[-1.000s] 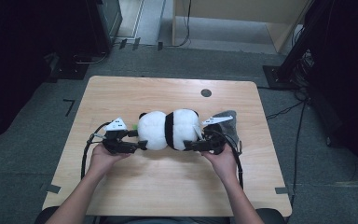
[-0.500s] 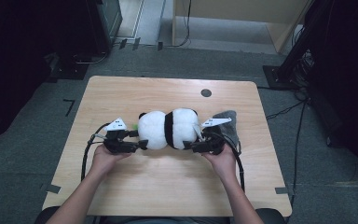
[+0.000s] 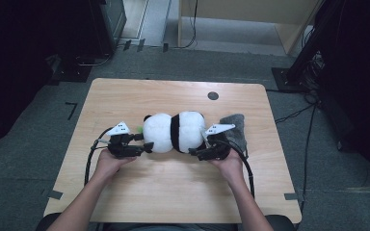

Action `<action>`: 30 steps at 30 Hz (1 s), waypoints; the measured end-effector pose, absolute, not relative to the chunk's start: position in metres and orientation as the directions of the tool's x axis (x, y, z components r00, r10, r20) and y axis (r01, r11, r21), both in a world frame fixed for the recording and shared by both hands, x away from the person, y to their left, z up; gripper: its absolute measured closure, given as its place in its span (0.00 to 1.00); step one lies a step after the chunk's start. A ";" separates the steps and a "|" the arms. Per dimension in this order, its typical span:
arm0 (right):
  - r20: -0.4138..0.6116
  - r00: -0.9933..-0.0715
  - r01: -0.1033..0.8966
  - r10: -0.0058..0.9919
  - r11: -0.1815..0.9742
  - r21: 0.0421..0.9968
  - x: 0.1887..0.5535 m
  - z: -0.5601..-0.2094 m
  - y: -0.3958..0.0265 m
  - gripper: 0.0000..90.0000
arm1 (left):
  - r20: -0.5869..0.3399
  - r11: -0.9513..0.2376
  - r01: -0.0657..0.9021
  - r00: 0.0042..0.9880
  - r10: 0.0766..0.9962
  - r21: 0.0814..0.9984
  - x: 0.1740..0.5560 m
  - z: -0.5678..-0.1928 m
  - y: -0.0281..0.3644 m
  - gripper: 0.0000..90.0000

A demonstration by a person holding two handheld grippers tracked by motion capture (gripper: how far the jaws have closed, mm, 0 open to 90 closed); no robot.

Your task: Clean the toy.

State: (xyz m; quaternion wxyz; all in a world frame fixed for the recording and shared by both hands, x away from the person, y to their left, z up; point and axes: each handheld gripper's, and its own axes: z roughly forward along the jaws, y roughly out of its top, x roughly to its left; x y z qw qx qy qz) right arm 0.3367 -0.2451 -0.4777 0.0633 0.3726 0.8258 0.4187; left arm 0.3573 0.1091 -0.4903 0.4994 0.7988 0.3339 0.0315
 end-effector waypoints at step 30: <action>0.177 -0.585 0.557 0.792 0.234 0.797 0.339 -0.441 -0.305 0.31 | -0.235 -0.293 0.470 0.778 0.582 0.833 0.358 -0.462 0.112 0.35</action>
